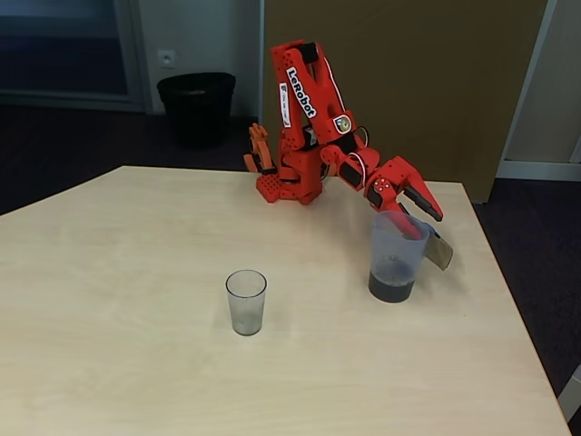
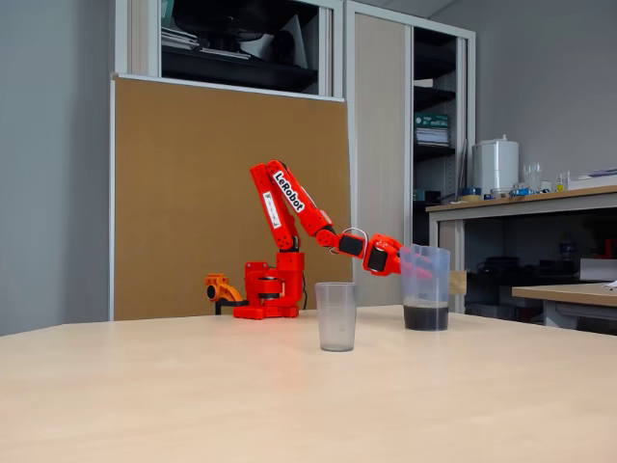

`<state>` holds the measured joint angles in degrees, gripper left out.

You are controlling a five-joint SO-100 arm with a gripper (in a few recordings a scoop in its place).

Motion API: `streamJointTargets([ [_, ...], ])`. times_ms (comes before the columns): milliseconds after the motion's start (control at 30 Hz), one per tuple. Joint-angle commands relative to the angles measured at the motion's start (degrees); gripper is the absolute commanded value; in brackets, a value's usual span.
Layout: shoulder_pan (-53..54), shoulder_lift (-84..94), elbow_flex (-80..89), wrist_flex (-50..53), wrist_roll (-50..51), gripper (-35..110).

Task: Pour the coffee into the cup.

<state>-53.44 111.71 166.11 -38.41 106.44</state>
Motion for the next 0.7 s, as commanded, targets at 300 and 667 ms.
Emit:
streamJointTargets([
  [300, 4.1, -11.0, -7.0, -3.4, -10.4, 19],
  [667, 6.2, -13.4, -9.8, -2.6, -18.5, 19],
])
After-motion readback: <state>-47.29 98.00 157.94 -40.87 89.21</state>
